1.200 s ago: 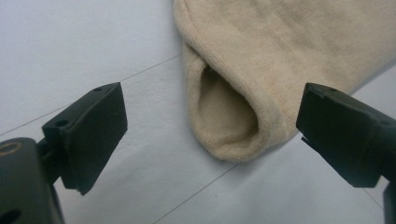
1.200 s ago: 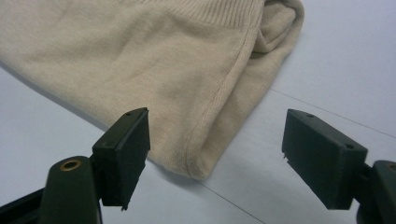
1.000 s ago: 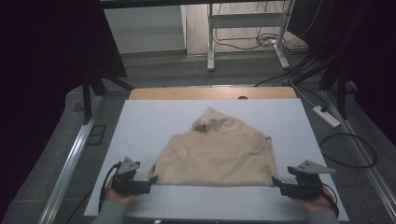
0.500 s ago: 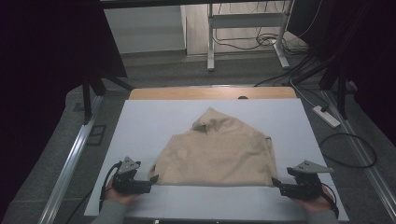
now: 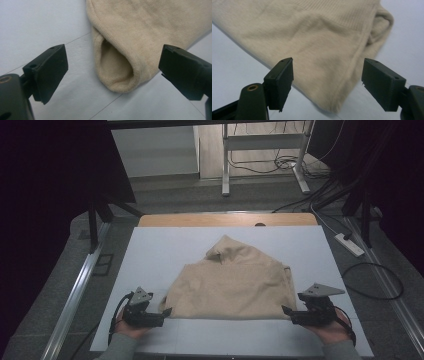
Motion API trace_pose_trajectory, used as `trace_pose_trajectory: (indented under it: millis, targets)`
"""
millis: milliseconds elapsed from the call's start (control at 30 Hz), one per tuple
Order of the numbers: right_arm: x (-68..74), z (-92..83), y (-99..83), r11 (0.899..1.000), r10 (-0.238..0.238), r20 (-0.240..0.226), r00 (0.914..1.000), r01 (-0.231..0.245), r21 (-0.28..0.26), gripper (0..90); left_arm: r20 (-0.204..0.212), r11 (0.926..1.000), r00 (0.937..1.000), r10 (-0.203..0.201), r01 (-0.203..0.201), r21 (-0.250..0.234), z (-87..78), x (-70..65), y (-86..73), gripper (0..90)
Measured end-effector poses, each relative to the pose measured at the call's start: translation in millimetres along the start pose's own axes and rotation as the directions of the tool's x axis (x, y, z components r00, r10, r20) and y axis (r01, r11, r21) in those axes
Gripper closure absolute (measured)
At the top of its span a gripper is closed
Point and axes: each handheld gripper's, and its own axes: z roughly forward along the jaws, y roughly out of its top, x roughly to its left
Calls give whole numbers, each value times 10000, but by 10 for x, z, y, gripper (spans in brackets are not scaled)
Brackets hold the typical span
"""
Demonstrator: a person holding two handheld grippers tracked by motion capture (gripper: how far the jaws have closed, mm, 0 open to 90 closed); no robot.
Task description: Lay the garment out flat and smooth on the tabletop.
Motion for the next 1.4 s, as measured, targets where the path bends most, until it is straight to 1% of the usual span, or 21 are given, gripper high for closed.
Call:
trace_pose_trajectory:
  millis: [67,167,300,367,433,600,667,700,767,833,867,967,1100,1233,1300,1333,1400]
  targets:
    - [16,30,65,9999,-80,-116,9999,82,140,257,-11,10000,10000,-20,20,-4,3,-3,5,86]
    - [39,70,171,9990,-329,-256,9991,337,295,258,2,10000,10000,9,-9,-27,7,-9,18,87]
    - [60,120,315,9978,-580,-347,9977,591,301,258,51,10000,10000,54,-54,-6,20,-16,31,86]
    - [65,197,443,9963,-748,-355,9966,762,400,258,65,10000,9999,76,-76,19,21,-14,32,86]
    - [66,220,471,9959,-773,-374,9963,789,436,257,85,10000,9999,56,-56,-21,17,-12,29,86]
    - [77,380,636,9922,-985,-551,9936,1023,708,257,75,10000,10000,44,-44,-16,12,-2,25,86]
    - [65,491,718,9912,-984,-729,9925,1042,816,261,88,10000,10000,21,-21,-17,16,-7,23,87]
    - [65,491,718,9912,-984,-729,9925,1042,816,261,87,10000,10000,38,-38,-29,16,-7,23,87]
    - [54,566,762,9909,-956,-820,9920,1028,875,264,81,10000,10000,22,-22,-20,14,-7,22,86]
    - [42,673,819,9886,-1042,-789,9914,1119,1006,264,65,10000,10000,8,-8,-26,13,-3,20,87]
    - [42,673,819,9886,-1042,-789,9914,1119,1006,264,65,10000,10000,3,-3,-41,15,-1,19,87]
    - [15,768,887,9866,-1151,-730,9907,1226,1081,264,86,10000,10000,8,-8,-28,15,6,19,86]
    - [-22,909,991,9851,-1137,-771,9905,1224,1204,262,89,10000,10000,16,-16,-28,19,3,17,87]
    - [-41,1078,1093,9824,-1119,-897,9897,1237,1401,258,99,10000,9999,19,-19,-25,20,7,15,87]
    - [-49,1156,1135,9797,-1207,-952,9881,1340,1491,257,102,10000,9999,27,-27,-18,21,9,14,86]
    - [-55,1190,1155,9795,-1161,-1031,9879,1311,1532,259,104,10000,9999,27,-27,-18,21,10,13,87]
    - [-62,1259,1192,9780,-1153,-1022,9881,1310,1623,258,105,10000,9999,27,-26,-17,22,11,11,86]
